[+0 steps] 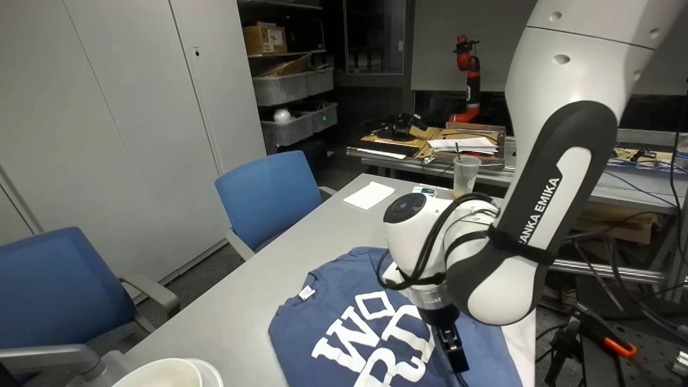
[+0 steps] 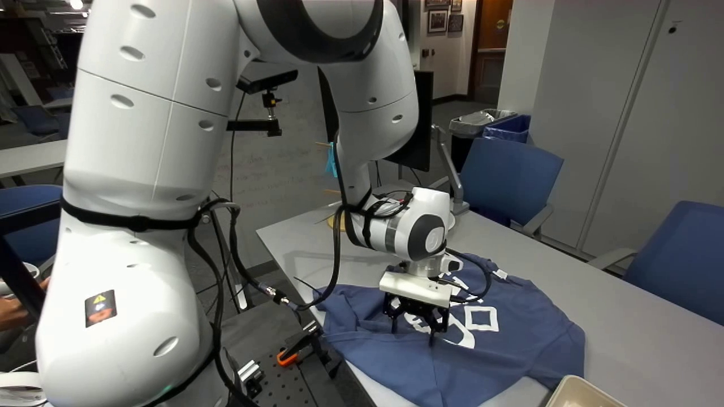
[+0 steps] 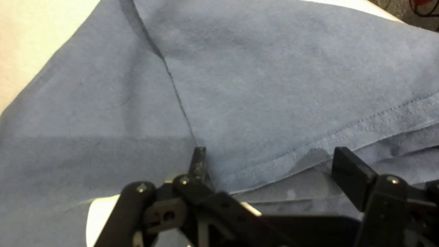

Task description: Unfold the blue shirt

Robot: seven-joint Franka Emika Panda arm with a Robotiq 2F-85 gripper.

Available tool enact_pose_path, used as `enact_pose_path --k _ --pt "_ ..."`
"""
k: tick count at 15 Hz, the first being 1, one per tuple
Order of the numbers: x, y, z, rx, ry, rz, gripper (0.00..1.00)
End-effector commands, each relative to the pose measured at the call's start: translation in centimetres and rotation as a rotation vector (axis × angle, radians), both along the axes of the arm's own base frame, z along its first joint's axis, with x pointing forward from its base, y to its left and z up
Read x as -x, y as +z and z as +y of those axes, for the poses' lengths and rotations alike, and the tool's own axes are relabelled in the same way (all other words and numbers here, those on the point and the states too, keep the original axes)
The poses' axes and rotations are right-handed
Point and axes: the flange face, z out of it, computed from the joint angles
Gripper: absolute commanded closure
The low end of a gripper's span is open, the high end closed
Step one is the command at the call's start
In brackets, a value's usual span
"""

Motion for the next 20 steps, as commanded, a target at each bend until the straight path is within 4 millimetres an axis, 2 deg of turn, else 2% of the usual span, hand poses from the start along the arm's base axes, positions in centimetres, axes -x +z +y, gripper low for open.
enact_pose_path --k 1,11,15,20 --pt "-0.8 -0.4 -0.7 -0.086 0.073 0.012 0.09" --pt "-1.5 -0.4 -2.6 -0.204 0.168 0.055 0.13" --pt "-1.5 -0.3 -2.8 -0.222 0.179 0.057 0.26" --pt "-1.5 -0.5 -2.7 -0.231 0.194 0.067 0.68"
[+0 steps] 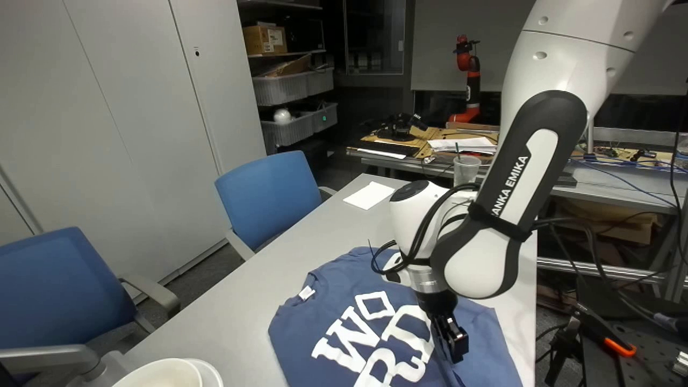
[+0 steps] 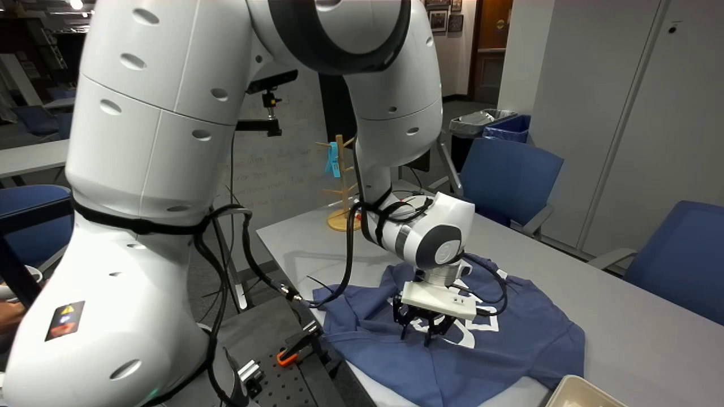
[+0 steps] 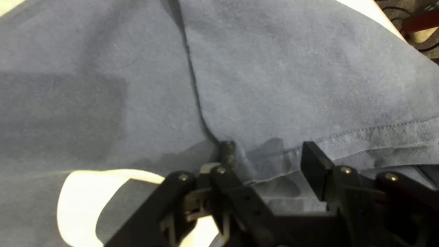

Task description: Unfold the blue shirt

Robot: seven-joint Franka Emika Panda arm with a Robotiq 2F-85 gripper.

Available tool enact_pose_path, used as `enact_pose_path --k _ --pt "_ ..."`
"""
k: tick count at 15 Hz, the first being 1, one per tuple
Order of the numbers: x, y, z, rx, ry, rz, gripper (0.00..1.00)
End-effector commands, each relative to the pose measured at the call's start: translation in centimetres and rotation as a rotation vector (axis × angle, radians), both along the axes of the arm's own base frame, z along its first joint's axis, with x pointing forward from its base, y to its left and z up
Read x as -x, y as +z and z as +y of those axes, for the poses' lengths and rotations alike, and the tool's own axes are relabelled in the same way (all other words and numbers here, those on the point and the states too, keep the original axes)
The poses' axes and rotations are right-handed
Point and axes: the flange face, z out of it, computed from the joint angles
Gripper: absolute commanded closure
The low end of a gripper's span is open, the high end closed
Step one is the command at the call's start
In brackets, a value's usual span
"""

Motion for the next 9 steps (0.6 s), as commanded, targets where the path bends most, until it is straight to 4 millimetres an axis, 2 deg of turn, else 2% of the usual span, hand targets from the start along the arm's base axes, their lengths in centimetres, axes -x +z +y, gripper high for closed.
enact_pose_path --k 1,4,9 --pt "-0.5 -0.4 0.0 -0.026 0.015 0.025 0.76" --pt "-0.6 -0.2 0.0 -0.022 0.014 0.024 0.99" --pt "0.2 1.5 -0.6 0.082 0.006 0.036 0.98"
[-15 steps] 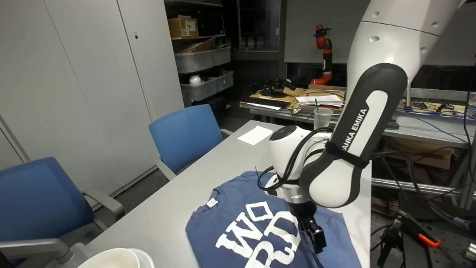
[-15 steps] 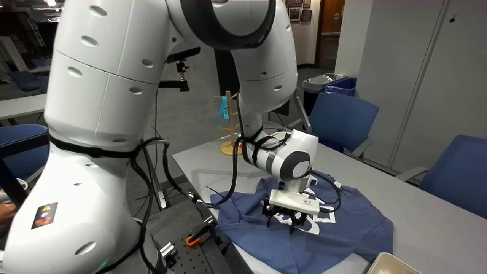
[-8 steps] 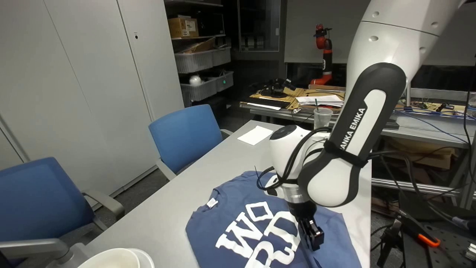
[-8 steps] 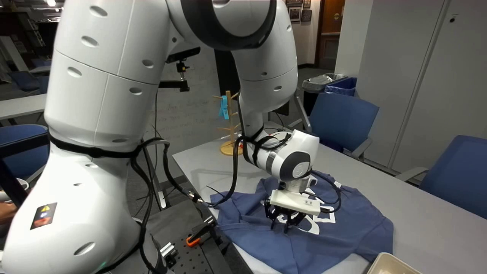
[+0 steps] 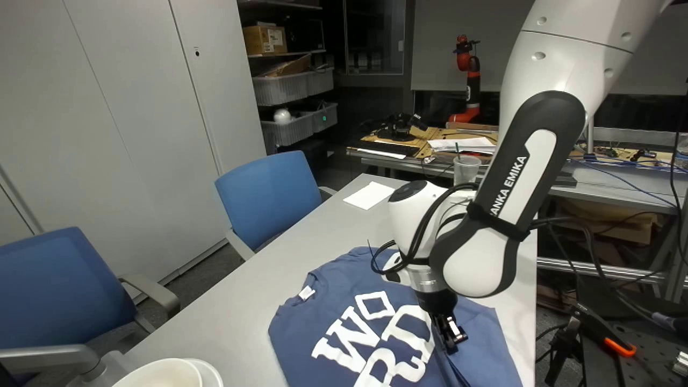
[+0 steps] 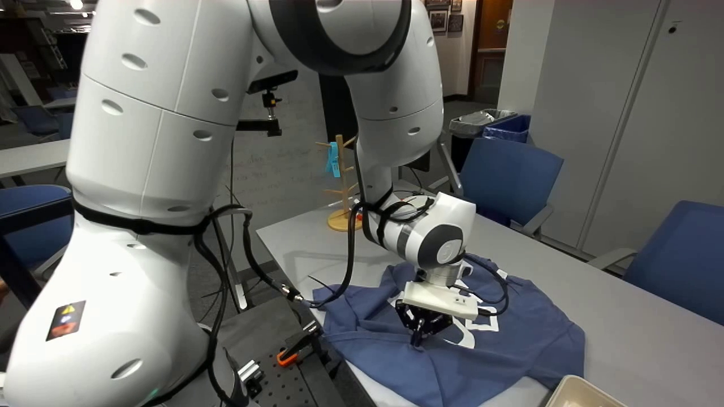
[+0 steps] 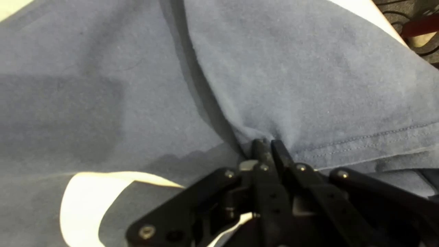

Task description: Unfold the blue shirt

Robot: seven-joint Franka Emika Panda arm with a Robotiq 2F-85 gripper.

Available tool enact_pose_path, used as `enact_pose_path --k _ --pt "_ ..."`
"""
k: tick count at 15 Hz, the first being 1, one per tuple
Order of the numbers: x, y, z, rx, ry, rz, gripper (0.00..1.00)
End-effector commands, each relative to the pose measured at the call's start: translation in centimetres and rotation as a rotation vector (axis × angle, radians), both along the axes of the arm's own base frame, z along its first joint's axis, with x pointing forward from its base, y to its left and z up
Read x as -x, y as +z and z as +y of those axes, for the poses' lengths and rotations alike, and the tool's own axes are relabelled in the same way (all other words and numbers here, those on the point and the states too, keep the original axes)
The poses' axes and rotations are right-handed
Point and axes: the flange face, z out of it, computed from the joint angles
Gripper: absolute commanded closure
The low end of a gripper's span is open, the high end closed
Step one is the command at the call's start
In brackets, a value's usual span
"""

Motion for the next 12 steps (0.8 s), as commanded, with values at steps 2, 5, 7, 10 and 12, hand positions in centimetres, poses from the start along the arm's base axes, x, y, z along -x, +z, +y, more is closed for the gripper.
enact_pose_path --k 2,5,7,10,12 --pt "1.2 2.8 -1.1 0.163 0.001 0.050 0.98" --pt "3.3 5.0 -2.3 0.313 0.007 0.128 0.98" --pt "5.1 6.4 -2.6 0.386 -0.002 0.182 0.98" --pt "7.5 8.1 -3.1 0.458 -0.031 0.260 0.98" --pt "8.9 8.8 -3.2 0.479 -0.043 0.311 0.98"
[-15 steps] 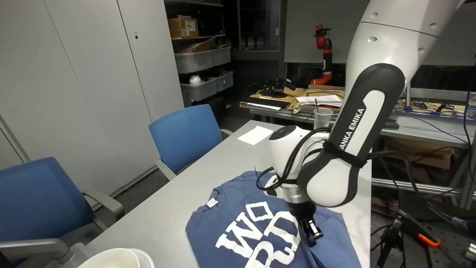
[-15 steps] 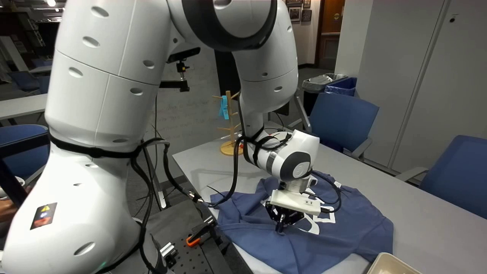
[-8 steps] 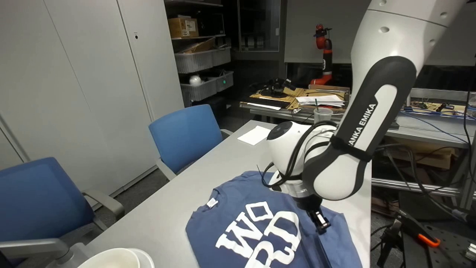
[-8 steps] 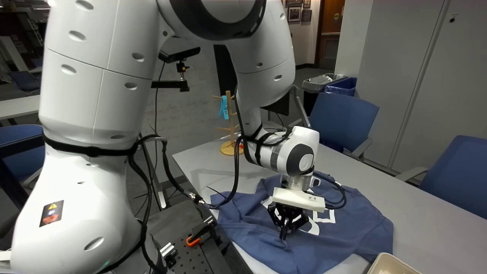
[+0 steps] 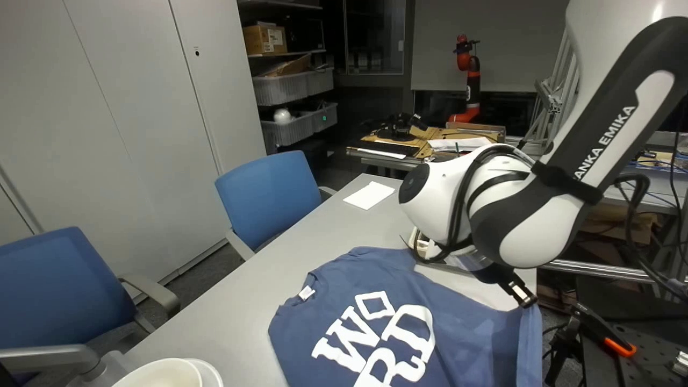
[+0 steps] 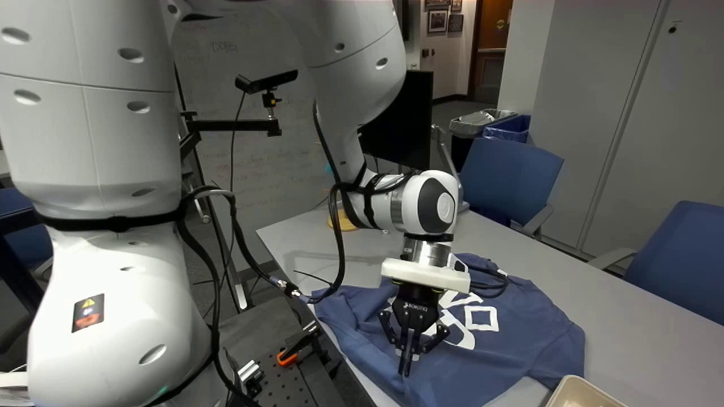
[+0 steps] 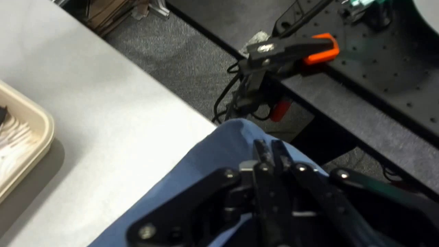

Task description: Unfold the blue shirt

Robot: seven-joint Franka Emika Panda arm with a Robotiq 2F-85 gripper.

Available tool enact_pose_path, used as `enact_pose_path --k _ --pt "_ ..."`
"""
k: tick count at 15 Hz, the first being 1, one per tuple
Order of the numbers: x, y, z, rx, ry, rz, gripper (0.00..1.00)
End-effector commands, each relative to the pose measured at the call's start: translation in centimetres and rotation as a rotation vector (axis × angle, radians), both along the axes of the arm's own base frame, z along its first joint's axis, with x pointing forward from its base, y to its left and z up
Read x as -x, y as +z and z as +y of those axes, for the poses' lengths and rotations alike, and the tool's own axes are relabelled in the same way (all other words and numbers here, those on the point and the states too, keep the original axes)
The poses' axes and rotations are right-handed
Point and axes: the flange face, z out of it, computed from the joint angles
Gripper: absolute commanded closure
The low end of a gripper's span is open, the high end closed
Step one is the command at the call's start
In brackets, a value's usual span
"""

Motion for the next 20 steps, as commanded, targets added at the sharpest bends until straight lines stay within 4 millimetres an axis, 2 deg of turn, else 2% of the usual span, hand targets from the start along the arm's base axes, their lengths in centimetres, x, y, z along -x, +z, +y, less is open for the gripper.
enact_pose_path --k 1,2,3,4,5,7,12,14,15,17,20 --pt "2.9 2.0 0.0 0.057 -0.018 0.063 0.98" --pt "3.6 2.0 0.0 0.061 -0.025 0.094 0.98" --pt "4.2 2.1 0.1 0.066 -0.029 0.115 0.91" --pt "4.6 2.0 0.2 0.071 -0.025 0.133 0.67" --pt "5.0 2.0 0.3 0.077 -0.027 0.147 0.66" --pt "5.6 2.1 0.7 0.077 -0.030 0.165 0.56" --pt "6.1 3.3 1.8 0.087 -0.039 0.188 0.19" --pt "5.8 4.6 2.4 0.058 -0.054 0.161 0.04" --pt "5.7 5.3 2.7 0.040 -0.064 0.143 0.00" --pt "5.2 7.2 3.5 0.016 -0.086 0.080 0.00" --pt "4.5 11.2 4.2 -0.017 -0.114 -0.040 0.00"
